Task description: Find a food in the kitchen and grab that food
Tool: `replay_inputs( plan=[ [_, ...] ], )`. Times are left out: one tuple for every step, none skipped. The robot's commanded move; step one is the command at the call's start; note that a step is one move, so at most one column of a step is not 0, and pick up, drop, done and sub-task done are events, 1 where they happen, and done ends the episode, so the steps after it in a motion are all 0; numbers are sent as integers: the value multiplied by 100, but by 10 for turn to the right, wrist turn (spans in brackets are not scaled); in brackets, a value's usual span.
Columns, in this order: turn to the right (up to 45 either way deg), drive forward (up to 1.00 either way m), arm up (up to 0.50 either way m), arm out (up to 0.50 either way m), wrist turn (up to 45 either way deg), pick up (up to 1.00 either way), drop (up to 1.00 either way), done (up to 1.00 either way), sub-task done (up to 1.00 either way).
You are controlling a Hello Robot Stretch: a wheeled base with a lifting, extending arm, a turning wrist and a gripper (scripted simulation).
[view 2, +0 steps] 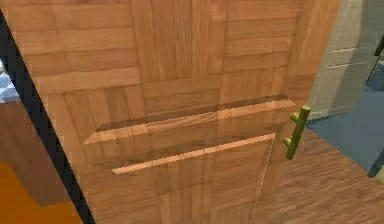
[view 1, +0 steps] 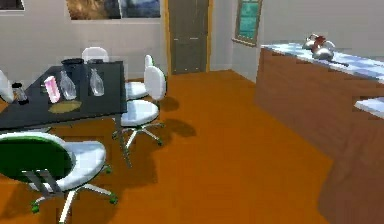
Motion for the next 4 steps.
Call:
replay_inputs(
  plan=[
    [0, 55, 0, 0, 0, 0, 0, 0, 0],
    [270, 0, 0, 0, 0, 0, 0, 0, 0],
    [0, 100, 0, 0, 0, 0, 0, 0, 0],
    [-330, 0, 0, 0, 0, 0, 0, 0, 0]
  ],
)
